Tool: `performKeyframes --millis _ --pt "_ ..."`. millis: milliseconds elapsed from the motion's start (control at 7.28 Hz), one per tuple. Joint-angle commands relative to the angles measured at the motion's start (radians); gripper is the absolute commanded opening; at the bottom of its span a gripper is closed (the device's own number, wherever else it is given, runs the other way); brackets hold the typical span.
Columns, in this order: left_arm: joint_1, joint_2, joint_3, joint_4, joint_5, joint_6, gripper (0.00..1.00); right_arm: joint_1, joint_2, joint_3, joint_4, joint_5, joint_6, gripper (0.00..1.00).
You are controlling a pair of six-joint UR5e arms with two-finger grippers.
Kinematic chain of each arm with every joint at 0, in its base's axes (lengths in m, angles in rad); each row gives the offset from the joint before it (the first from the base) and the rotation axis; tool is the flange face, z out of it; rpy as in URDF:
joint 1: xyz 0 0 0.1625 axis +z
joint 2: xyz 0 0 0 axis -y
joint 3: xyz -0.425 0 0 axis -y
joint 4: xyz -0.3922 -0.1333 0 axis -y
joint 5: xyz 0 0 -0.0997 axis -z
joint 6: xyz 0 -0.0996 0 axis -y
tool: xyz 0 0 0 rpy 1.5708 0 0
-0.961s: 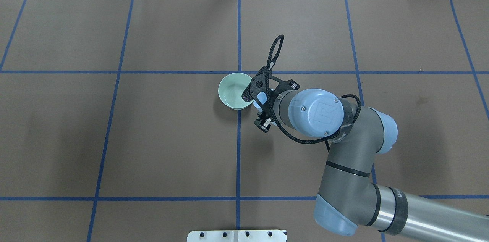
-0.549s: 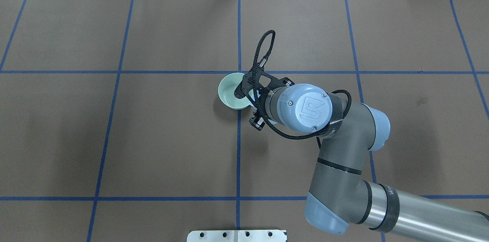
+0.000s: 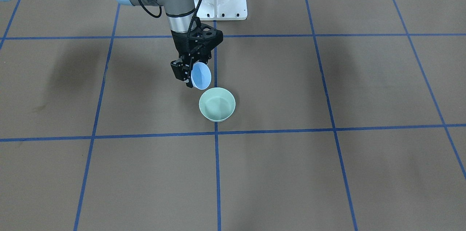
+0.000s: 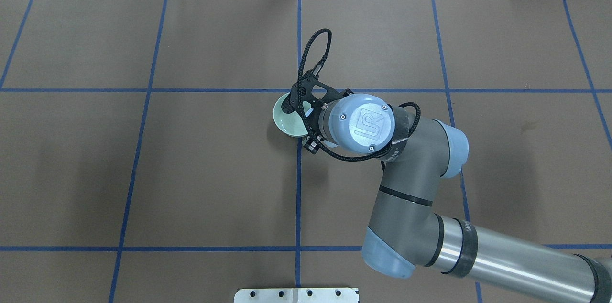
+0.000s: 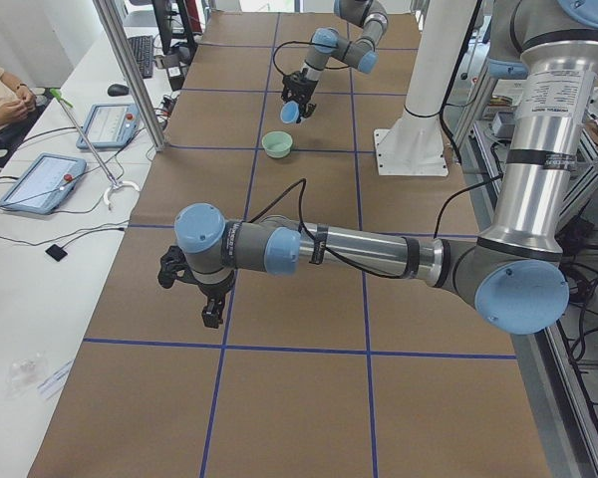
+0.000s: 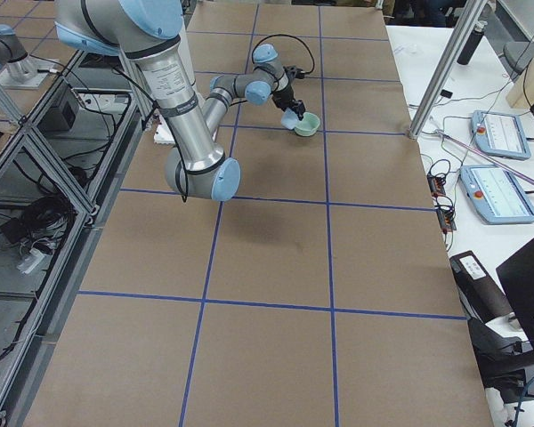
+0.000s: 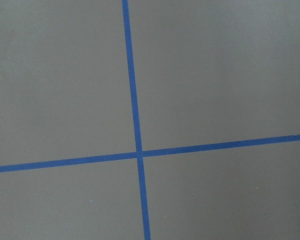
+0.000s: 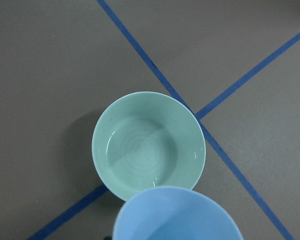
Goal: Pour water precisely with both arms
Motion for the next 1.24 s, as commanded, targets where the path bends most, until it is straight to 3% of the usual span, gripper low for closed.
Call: performKeyframes --millis 0,549,1099 --pt "0.000 -0.001 0.003 0.002 -0.003 -0.002 1.00 0.026 0.036 -0.053 -0.003 0.055 0.000 0.00" --pt "0.000 -0.001 0.003 0.000 -0.003 0.000 1.00 0.067 0.079 -0.061 -0.141 0.237 -0.005 0.00" --pt "0.000 -0.001 0.006 0.000 -0.003 0.000 1.00 0.074 0.139 -0.081 -0.248 0.250 -0.049 0.00"
